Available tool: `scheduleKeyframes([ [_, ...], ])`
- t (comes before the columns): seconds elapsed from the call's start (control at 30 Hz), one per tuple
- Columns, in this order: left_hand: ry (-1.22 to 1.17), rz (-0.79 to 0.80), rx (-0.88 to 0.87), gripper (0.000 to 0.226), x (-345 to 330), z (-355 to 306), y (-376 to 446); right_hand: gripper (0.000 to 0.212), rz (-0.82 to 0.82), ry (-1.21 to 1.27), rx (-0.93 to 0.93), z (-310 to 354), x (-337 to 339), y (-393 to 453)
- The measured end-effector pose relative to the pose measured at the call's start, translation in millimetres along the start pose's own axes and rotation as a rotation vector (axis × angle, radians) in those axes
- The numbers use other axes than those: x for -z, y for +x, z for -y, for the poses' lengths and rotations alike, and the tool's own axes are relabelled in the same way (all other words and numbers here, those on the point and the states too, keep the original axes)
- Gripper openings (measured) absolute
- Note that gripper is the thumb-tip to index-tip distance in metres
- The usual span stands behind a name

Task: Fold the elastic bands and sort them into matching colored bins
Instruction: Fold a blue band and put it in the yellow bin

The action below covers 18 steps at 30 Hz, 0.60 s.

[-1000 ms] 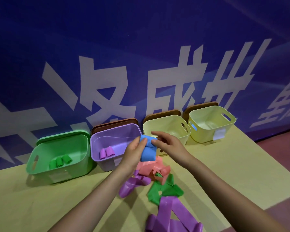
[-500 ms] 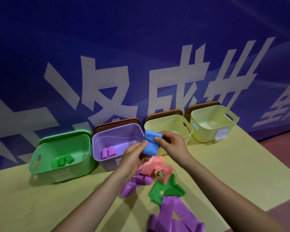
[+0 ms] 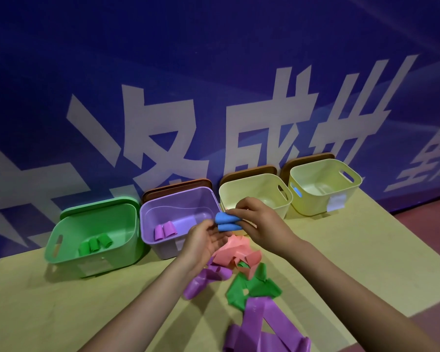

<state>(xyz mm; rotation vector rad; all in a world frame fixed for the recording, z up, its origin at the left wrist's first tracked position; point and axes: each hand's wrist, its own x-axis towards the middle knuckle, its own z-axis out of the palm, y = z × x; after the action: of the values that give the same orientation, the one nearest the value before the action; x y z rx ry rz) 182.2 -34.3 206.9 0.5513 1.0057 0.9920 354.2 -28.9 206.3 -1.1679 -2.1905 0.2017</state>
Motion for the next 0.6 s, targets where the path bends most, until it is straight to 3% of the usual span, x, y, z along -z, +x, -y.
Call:
scheduleKeyframes([
  [0.13,-0.009,0.008,0.026,0.029,-1.2,-0.4,1.2,0.044,0.088,-0.068,0.067,-4.3,5.1,-1.8],
  [0.2,0.006,-0.003,-0.022,0.023,-1.2,-1.0,3.0,0.055,0.126,0.014,0.027,-3.5,7.6,-4.7],
  [0.3,0.015,0.017,-0.067,0.019,-1.5,-1.1,4.9,0.049,0.021,0.277,-0.166,3.8,1.5,-8.3],
  [0.4,0.028,0.039,-0.113,0.018,-4.2,1.1,3.6,0.037,-0.177,0.53,-0.554,14.3,-12.4,-7.0],
  [0.47,0.055,0.044,-0.151,0.018,-6.9,4.7,2.9,0.03,-0.137,0.699,-0.778,20.6,-16.7,-3.4],
  [0.6,0.071,0.042,-0.177,0.023,-8.7,16.5,2.0,0.03,-0.119,0.783,-0.855,27.5,-19.1,-2.1],
])
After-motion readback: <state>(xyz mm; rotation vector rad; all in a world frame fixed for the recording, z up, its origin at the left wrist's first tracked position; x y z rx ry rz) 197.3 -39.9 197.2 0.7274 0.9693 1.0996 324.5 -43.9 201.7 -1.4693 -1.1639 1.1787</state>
